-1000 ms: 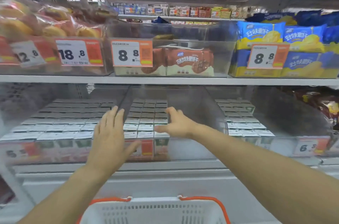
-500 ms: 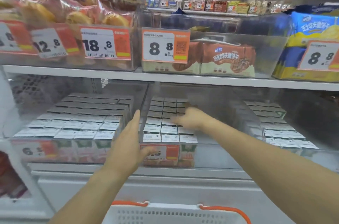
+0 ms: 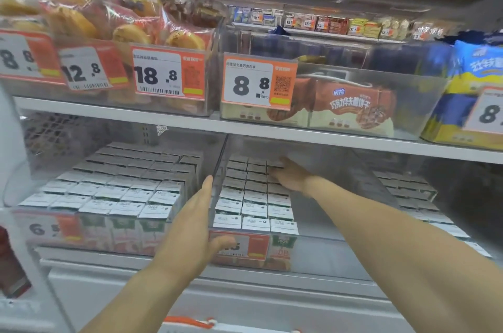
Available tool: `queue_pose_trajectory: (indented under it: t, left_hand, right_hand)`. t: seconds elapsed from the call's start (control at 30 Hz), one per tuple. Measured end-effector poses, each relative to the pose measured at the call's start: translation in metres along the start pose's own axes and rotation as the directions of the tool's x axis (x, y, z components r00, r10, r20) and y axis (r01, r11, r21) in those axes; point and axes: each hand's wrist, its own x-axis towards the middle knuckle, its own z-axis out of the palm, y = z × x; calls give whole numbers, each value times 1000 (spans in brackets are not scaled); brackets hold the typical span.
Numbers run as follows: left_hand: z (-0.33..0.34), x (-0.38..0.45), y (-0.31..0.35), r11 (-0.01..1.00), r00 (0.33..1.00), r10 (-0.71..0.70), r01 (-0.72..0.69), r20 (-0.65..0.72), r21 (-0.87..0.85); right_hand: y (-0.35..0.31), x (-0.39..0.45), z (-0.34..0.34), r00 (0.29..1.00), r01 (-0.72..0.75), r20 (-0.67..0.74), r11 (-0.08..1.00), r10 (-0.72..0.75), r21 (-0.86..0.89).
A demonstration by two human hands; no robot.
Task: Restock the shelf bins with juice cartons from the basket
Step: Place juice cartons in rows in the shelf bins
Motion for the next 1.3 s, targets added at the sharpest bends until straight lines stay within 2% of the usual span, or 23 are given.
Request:
queue_pose_trajectory:
  t: [0.13, 0.23, 0.33, 0.43, 0.47, 0.5, 0.6, 0.7, 0.83, 0.93, 1.13, 1.3]
  left_hand:
    - [-7, 1, 0, 993, 999, 41, -41, 5, 112]
    - [-21, -6, -8, 968, 997, 74, -71, -5, 240]
    - [-44, -19, -31, 925, 990, 34, 21, -139, 379]
    - [-65, -30, -69, 891, 970, -60, 158, -235, 426]
    - [-69, -33, -82, 882, 962, -86, 195, -260, 430]
    - [-73, -36, -92, 871, 955, -100, 220, -279, 440]
    - [-82, -39, -107, 860, 947, -158, 271, -280, 432]
    - [-81, -37, -117, 878, 942, -161, 273, -293, 394]
    - [-77, -35, -142, 862, 949, -48, 197, -311, 467]
    - [-73, -31, -156, 852, 940, 9, 171, -341, 494]
    - [-67, -30, -158, 850, 926, 54, 154, -374, 503]
    - [-69, -33, -157, 862, 925, 69, 133, -373, 489]
  right_hand:
    - [-24, -30, -4, 990, 94, -96, 986, -108, -135]
    - [-59, -72, 10, 944, 275, -124, 938, -305, -212]
    - [-104, -112, 27, 835, 498, -118, 829, -538, -254]
    - [-147, -119, 52, 784, 595, -39, 767, -620, -240]
    - [-162, -116, 61, 787, 595, -15, 767, -616, -240]
    - [-176, -109, 71, 824, 554, 14, 802, -566, -223]
    - [-205, -61, 103, 947, 318, 116, 926, -299, -205]
    - [-198, 24, 136, 996, 74, 65, 978, -62, -196]
    - [-186, 48, 155, 996, -61, -66, 995, 67, 78]
    - [-182, 52, 167, 985, -57, -156, 988, 79, 141]
    - [-172, 66, 173, 993, 8, -114, 993, 6, 121]
    - [-163, 92, 179, 993, -31, -110, 987, 49, 160]
